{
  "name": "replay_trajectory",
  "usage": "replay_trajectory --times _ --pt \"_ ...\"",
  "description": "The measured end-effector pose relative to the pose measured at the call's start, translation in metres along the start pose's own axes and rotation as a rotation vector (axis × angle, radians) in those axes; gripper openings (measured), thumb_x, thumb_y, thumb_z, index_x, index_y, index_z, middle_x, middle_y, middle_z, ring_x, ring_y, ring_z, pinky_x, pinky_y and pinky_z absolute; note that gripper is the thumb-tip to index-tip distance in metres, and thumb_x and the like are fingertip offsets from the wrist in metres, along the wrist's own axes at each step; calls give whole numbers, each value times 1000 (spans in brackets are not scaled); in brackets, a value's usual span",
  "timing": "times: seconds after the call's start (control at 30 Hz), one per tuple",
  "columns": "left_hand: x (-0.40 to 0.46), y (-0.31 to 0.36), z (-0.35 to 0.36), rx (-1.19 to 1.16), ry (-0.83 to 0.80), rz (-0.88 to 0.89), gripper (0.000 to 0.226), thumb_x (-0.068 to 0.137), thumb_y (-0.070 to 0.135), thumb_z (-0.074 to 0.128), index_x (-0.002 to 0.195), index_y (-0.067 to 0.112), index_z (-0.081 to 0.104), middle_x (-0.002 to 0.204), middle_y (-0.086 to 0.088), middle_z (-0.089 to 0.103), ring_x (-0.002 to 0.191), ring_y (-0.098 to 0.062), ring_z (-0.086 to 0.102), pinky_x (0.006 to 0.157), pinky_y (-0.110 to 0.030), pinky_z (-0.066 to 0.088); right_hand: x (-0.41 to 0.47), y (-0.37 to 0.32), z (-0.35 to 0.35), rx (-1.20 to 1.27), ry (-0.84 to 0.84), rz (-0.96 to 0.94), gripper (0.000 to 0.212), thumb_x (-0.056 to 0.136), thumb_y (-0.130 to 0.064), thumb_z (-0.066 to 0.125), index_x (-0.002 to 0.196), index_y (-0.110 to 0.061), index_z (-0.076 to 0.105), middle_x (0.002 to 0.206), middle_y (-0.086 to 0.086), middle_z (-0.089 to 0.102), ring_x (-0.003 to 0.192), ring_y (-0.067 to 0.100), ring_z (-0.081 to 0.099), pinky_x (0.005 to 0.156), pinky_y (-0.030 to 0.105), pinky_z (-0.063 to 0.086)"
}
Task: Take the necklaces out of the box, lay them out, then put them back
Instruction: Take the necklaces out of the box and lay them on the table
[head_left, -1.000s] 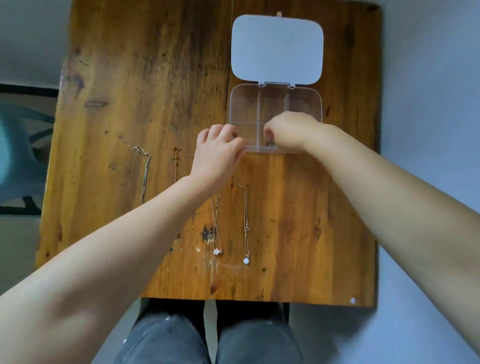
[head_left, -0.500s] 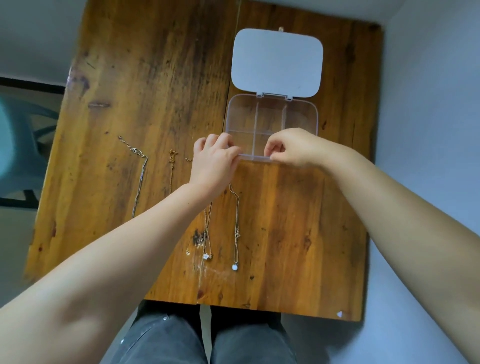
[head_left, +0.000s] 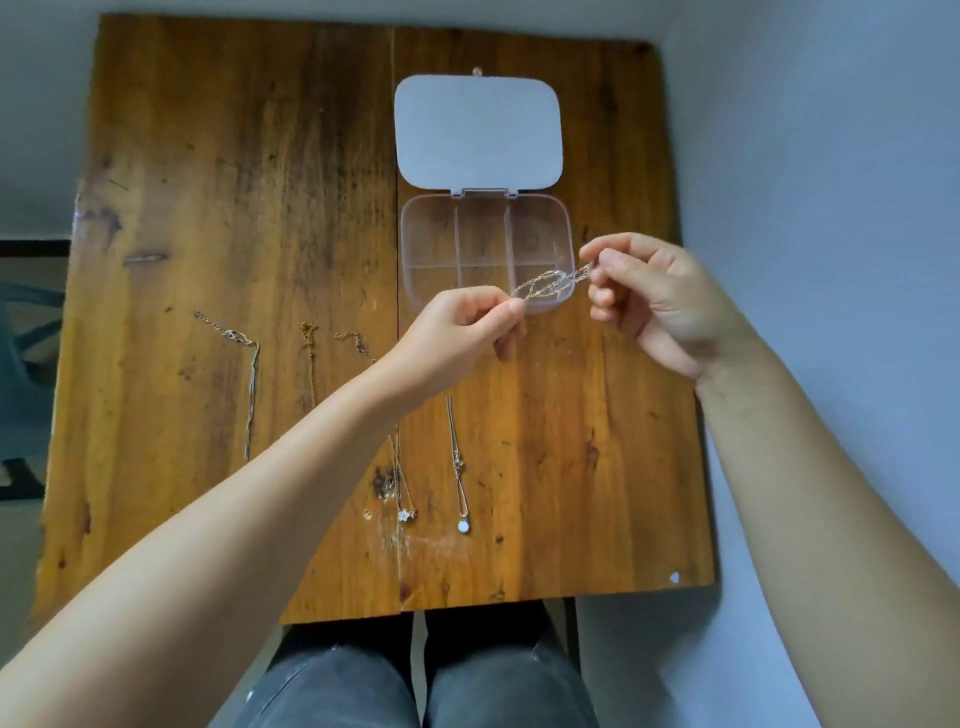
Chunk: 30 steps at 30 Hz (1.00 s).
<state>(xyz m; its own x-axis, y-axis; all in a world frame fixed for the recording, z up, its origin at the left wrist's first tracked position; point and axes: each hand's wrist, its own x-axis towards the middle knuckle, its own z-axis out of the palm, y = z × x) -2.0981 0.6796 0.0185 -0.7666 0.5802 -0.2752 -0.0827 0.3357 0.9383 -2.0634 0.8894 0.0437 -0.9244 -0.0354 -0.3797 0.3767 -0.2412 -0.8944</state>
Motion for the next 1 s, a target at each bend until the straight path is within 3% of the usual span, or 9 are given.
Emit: replay_trajectory --times 0.07,0.1,0.2,0.37,0.53,0.67,0.77,0.83,1.0 --pt "-7 -10 -6 -56 -42 -66 34 95 34 47 75 14 65 64 3 64 65 -25 55 70 -40 49 -12 10 -9 173 67 14 18 90 -12 53 88 -16 70 67 -5 62 57 7 55 53 19 47" --pt "-10 -15 -7 -86 -65 -89 33 95 32 47 75 14 66 64 3 64 66 -23 57 72 -41 50 -18 17 -11 210 99 20 18 90 -12 53 87 -16 71 67 -5 62 57 7 55 52 19 47" --pt "-18 -25 -2 -229 -171 -176 32 98 22 45 80 17 71 68 2 69 68 -13 63 70 -24 52 -34 40 -9 244 244 54 18 89 -13 55 87 -18 71 67 -5 63 57 7 58 50 18 48" --pt "-26 -30 6 -389 -228 -240 31 98 20 44 84 14 70 72 -3 68 69 -18 59 73 -27 54 -53 66 5 292 458 82 19 93 -6 52 93 -15 69 72 -3 69 65 8 64 54 20 51" --pt "-24 -39 -4 -365 -148 -334 29 97 23 47 84 13 71 67 -2 68 64 -15 58 66 -26 54 -65 72 7 360 626 63 22 93 -3 52 95 -16 69 81 1 73 70 8 68 58 18 52" --pt "-26 -52 -15 -390 -173 -455 29 96 17 49 81 13 73 60 0 62 60 -14 52 65 -27 54 -69 71 -2 391 721 54 20 93 -2 52 98 -13 68 87 4 71 67 8 67 58 17 51" --pt "-31 -55 -17 -554 -240 -518 28 98 13 43 91 8 70 71 -4 70 65 -14 62 67 -27 56 -65 69 -8 294 729 68 20 94 -3 52 100 -15 67 95 6 71 72 8 69 59 17 52" --pt "-34 -54 -13 -725 -268 -547 28 99 11 39 102 4 66 89 -9 74 80 -18 70 73 -29 58 -60 70 -8 160 673 113 20 94 -4 52 103 -16 66 102 8 71 79 11 71 63 19 54" --pt "-36 -46 6 -967 -287 -534 32 100 9 30 120 4 55 118 -13 67 108 -23 64 90 -34 53 -48 83 14 -226 530 262 26 95 -5 51 117 -15 58 118 9 62 93 18 69 76 33 58"
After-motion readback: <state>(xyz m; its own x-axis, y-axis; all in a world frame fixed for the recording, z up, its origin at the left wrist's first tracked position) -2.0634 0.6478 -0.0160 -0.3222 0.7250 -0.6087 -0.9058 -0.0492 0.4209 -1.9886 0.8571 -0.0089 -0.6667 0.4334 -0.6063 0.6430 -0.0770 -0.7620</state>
